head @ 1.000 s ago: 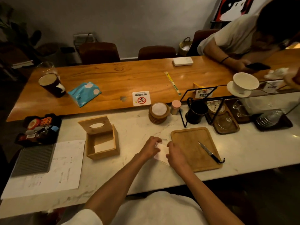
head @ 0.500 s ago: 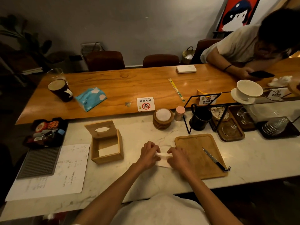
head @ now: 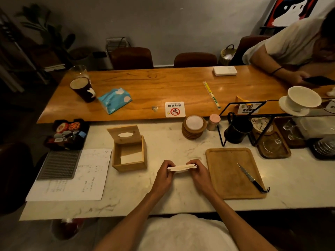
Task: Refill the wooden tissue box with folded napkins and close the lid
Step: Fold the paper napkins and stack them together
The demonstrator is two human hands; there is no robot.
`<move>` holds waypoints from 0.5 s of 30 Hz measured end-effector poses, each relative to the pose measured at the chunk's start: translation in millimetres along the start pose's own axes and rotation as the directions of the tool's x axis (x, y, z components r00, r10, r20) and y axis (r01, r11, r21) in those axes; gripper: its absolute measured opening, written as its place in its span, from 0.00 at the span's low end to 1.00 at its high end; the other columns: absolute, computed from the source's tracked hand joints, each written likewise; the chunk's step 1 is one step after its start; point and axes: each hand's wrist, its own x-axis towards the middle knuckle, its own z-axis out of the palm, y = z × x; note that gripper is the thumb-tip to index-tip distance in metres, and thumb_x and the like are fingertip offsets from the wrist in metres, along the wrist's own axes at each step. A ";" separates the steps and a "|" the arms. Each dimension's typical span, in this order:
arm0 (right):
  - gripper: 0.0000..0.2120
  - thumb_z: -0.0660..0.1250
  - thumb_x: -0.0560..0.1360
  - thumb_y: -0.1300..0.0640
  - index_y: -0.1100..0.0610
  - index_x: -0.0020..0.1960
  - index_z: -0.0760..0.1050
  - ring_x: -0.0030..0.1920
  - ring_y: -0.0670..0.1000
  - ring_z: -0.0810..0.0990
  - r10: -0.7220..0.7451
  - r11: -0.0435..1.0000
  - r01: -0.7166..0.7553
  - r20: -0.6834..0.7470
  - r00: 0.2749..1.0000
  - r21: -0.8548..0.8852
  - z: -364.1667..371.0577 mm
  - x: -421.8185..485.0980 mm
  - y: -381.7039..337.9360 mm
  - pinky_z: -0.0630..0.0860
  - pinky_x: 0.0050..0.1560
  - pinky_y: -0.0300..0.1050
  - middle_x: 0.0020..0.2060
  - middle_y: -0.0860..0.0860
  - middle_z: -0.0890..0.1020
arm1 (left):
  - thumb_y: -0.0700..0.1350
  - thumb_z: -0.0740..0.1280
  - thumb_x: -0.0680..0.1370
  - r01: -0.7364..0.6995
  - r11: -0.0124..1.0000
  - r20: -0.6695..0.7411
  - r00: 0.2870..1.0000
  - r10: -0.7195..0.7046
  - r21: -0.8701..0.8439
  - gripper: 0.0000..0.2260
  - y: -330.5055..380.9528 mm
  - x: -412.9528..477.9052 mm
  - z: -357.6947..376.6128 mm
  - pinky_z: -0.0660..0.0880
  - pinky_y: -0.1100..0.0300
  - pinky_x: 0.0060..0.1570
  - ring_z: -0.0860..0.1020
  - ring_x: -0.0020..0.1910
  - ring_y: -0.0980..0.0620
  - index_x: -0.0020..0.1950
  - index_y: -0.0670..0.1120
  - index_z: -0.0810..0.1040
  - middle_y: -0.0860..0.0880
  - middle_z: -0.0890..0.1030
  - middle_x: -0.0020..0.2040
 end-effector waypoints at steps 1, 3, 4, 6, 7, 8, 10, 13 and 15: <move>0.12 0.63 0.77 0.69 0.55 0.55 0.77 0.53 0.44 0.79 0.001 1.000 -0.001 0.006 1.000 0.014 0.7 -1.2 -0.1 0.74 0.55 0.37 0.51 0.48 0.82 | 0.34 0.61 0.79 0.010 1.000 -0.007 1.000 -0.010 -0.019 0.07 0.8 -1.3 2.0 0.74 0.61 0.53 0.76 0.50 0.55 0.53 0.45 0.72 0.51 0.77 0.50; 0.17 0.64 0.77 0.70 0.56 0.63 0.75 0.61 0.44 0.77 0.003 1.000 -0.004 0.017 1.000 0.031 3.0 -3.7 -1.2 0.72 0.63 0.37 0.59 0.48 0.80 | 0.32 0.60 0.78 0.036 0.998 -0.014 0.999 -0.037 -0.058 0.11 1.6 -3.3 5.0 0.73 0.62 0.58 0.76 0.54 0.56 0.56 0.46 0.71 0.52 0.76 0.52; 0.21 0.64 0.76 0.71 0.57 0.67 0.73 0.65 0.43 0.74 0.013 0.999 -0.013 0.018 1.000 0.032 4.2 -4.7 -1.7 0.70 0.66 0.36 0.63 0.48 0.78 | 0.32 0.60 0.78 0.046 0.996 -0.015 0.999 -0.048 -0.079 0.12 1.2 -4.0 6.3 0.73 0.62 0.60 0.76 0.56 0.55 0.57 0.46 0.70 0.52 0.76 0.54; 0.26 0.63 0.76 0.71 0.58 0.73 0.67 0.70 0.43 0.69 0.042 0.999 -0.042 0.021 0.999 0.029 5.9 -6.2 -2.5 0.64 0.71 0.35 0.70 0.48 0.72 | 0.31 0.60 0.78 0.062 0.991 -0.004 0.998 -0.063 -0.116 0.13 1.0 -5.1 8.3 0.73 0.59 0.61 0.76 0.57 0.54 0.59 0.45 0.69 0.49 0.76 0.55; 0.28 0.63 0.77 0.71 0.58 0.75 0.64 0.72 0.43 0.66 0.052 0.998 -0.053 0.025 0.998 0.031 6.7 -6.4 -3.0 0.62 0.72 0.35 0.72 0.47 0.69 | 0.31 0.61 0.78 0.069 0.989 0.007 0.998 -0.069 -0.128 0.14 1.4 -5.2 8.8 0.73 0.59 0.62 0.76 0.57 0.53 0.60 0.44 0.69 0.48 0.76 0.56; 0.29 0.62 0.78 0.70 0.58 0.76 0.61 0.73 0.43 0.64 0.057 0.998 -0.058 0.031 0.998 0.034 7.8 -6.4 -3.7 0.60 0.73 0.37 0.73 0.47 0.67 | 0.31 0.61 0.77 0.075 0.988 0.016 0.997 -0.073 -0.136 0.15 1.9 -5.2 9.3 0.73 0.58 0.63 0.76 0.58 0.53 0.61 0.44 0.68 0.47 0.76 0.56; 0.30 0.60 0.79 0.70 0.59 0.77 0.57 0.75 0.45 0.60 0.056 0.997 -0.058 0.043 0.998 0.046 11.0 -6.2 -4.8 0.57 0.75 0.40 0.75 0.48 0.63 | 0.29 0.61 0.76 0.079 0.986 0.032 0.997 -0.075 -0.146 0.19 3.1 -5.2 9.6 0.72 0.59 0.65 0.75 0.60 0.54 0.63 0.45 0.67 0.47 0.75 0.59; 0.31 0.58 0.79 0.72 0.60 0.78 0.53 0.76 0.47 0.57 0.071 0.994 -0.074 0.049 0.996 0.075 12.3 -4.0 -4.8 0.55 0.75 0.38 0.76 0.50 0.59 | 0.27 0.60 0.74 0.093 0.982 0.039 0.995 -0.088 -0.162 0.25 3.7 -5.1 10.5 0.69 0.62 0.67 0.73 0.64 0.54 0.64 0.51 0.64 0.46 0.74 0.63; 0.32 0.58 0.78 0.73 0.59 0.78 0.52 0.76 0.47 0.57 0.079 0.993 -0.082 0.047 0.996 0.080 12.0 -1.6 -2.6 0.56 0.72 0.30 0.76 0.49 0.59 | 0.27 0.59 0.75 0.085 0.983 0.034 0.996 -0.081 -0.161 0.25 2.9 -4.0 10.9 0.68 0.62 0.68 0.72 0.65 0.54 0.64 0.50 0.63 0.46 0.73 0.64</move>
